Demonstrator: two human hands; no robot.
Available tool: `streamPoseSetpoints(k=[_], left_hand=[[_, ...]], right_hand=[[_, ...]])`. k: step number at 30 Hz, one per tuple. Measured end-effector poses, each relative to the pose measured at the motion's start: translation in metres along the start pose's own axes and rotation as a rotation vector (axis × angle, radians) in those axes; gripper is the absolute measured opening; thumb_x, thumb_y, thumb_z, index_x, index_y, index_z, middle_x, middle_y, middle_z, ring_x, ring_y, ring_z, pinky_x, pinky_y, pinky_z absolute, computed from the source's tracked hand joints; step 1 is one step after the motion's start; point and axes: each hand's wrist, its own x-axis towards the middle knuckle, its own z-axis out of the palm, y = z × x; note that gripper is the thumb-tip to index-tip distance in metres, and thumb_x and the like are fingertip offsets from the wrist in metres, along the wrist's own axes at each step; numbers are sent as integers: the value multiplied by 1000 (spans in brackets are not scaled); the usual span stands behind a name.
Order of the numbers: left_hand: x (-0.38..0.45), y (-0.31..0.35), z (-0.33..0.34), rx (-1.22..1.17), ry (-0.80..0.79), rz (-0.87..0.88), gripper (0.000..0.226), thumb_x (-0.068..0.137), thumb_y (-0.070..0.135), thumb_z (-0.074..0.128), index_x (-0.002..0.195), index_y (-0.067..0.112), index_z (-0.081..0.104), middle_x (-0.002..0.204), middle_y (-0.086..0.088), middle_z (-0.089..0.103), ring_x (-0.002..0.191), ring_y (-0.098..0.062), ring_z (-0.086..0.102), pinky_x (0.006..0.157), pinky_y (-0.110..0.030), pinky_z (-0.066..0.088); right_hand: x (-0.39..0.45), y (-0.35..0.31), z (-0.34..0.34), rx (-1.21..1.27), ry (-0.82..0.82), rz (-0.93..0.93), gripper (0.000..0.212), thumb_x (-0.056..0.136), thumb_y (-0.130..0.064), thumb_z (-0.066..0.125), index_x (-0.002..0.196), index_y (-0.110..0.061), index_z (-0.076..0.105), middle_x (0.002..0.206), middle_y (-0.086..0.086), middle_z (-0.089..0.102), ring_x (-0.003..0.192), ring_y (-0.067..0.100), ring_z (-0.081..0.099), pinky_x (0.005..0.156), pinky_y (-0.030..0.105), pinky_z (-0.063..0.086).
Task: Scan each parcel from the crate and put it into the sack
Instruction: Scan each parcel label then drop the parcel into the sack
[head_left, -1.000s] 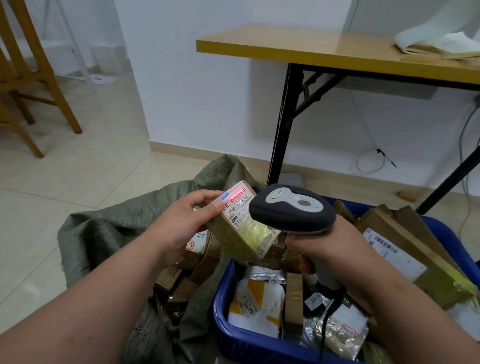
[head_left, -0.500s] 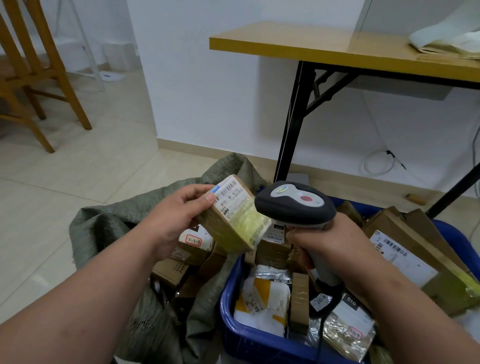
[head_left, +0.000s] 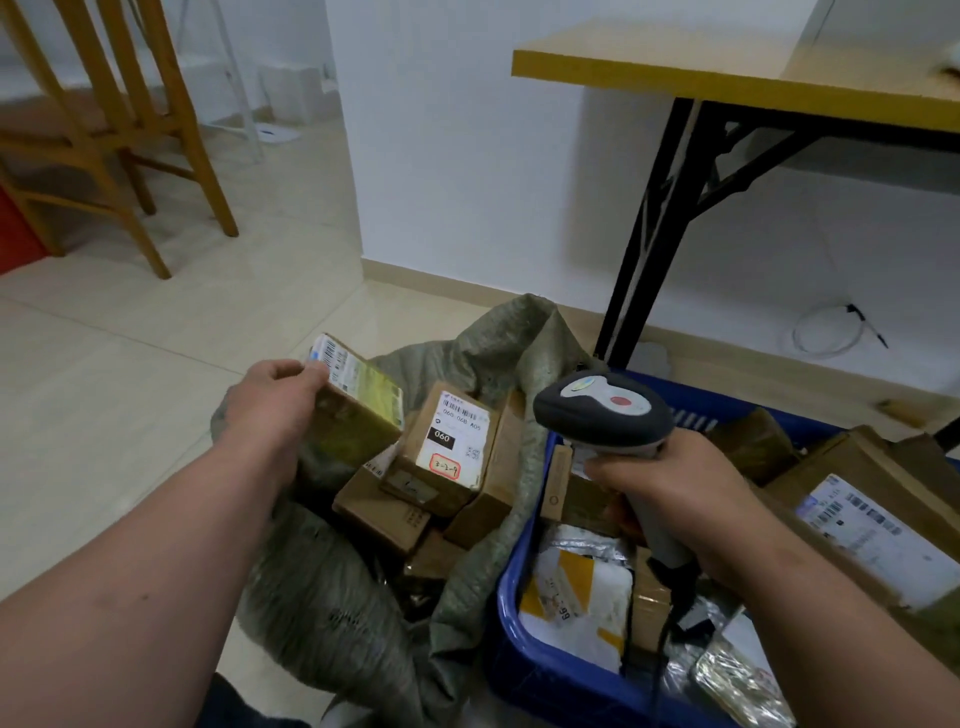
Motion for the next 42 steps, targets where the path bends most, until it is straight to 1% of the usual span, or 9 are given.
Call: streamPoseSetpoints(k=[8,11,14,18,25,28,32,37,42], left_hand=[[13,-14,-10,299,43,38,66,78,32,67,141,20,48,139,-11,31,120,-35,48,98,-42,48],[16,-20,-18,456,-92,9,71,77,26,67,144,16,43,138,-16,43,109,-31,51,85,-37,50],[14,-30,-29,562,-233,-32,64,78,16,68,138,13,47,113,-10,54,85,-20,52,68,-29,45],[21,-46,-41,604,-313,-120,48,70,14,77,115,8,63,105,-13,65,94,-26,62,86,-39,56],[30,-51,-49,563,-374,-128,74,44,62,74,105,21,72,110,-7,69,103,-27,63,94,-43,52],[38,-53,-51,631,-181,-74,69,55,84,53,103,38,73,134,-4,53,125,-30,45,106,-44,38],[53,-65,-54,623,-72,-75,32,89,59,52,105,39,71,158,-3,19,140,-34,23,112,-50,31],[67,-78,-53,353,-139,-257,18,93,13,56,98,3,69,109,-20,64,99,-34,58,91,-45,50],[68,-63,-57,306,-58,-71,27,81,-2,59,72,22,67,105,-15,69,95,-31,61,92,-44,53]], right_hand=[[17,2,28,-36,-38,-10,13,81,-19,76,91,-22,68,65,0,70,54,7,66,47,16,49],[25,3,38,-30,-62,6,13,81,-17,75,92,-18,68,61,2,70,51,9,66,48,19,51],[31,1,50,-16,-77,8,14,80,-17,76,92,-16,69,59,5,69,50,12,65,49,22,52],[38,-4,73,-6,-106,-2,14,77,-15,76,89,-12,69,64,13,69,53,15,65,54,30,53],[56,-19,144,-43,-198,31,14,77,-17,75,89,-19,69,70,6,73,58,17,69,53,29,52],[66,-21,170,-83,-181,6,15,72,-24,77,83,-22,67,72,-1,70,71,20,69,64,34,54],[78,-23,194,-140,-162,1,18,71,-31,76,84,-22,67,74,-3,69,74,19,66,67,31,54],[86,-30,210,-192,-176,-26,20,72,-33,73,89,-24,67,75,-8,68,74,8,62,54,21,42],[93,-38,214,-129,-215,-17,23,72,-31,72,94,-26,67,77,-3,70,79,17,66,61,25,47]])
